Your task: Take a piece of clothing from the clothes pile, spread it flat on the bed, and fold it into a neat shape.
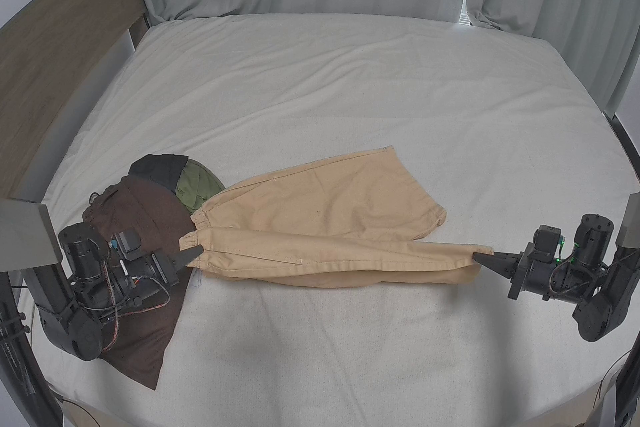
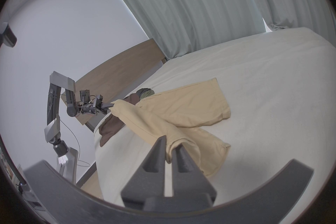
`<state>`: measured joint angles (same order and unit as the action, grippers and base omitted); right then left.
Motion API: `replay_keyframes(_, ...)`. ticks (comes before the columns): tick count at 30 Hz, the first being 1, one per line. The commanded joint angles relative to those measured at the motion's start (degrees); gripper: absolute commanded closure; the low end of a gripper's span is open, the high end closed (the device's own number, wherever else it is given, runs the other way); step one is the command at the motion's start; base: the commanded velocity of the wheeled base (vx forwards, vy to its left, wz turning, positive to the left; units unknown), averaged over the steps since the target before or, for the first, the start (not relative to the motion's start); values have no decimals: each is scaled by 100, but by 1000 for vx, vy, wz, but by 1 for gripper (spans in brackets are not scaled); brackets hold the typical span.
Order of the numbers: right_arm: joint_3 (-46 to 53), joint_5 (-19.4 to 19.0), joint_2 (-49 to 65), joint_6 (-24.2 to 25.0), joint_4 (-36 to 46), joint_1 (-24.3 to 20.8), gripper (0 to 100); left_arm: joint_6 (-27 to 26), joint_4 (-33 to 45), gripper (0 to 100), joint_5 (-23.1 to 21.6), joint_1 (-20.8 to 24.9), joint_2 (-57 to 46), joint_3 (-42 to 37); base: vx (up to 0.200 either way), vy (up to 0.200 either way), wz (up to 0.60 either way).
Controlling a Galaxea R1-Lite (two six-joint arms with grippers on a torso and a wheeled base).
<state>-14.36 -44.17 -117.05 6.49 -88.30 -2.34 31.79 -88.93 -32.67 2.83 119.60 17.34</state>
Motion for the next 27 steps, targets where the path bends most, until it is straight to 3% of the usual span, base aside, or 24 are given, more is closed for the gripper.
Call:
replay_keyframes(1,-260,84,34,186,-3,-91,100,73,-10,100,94,130,-200,7,0,0,0)
replay_keyframes(12,-1069,444,157,723,5,-249,100,64,-10,100,103,130,-209,-37,0,0,0)
replay_keyframes(20,-1517,690,183,837,23,-346,100,204,-10,100,94,86,-104,-11,0,0,0)
replay_keyframes(27,-2132,716,-2,1171,67,-443,100,336,-10,100,103,86,-183,7,0,0,0)
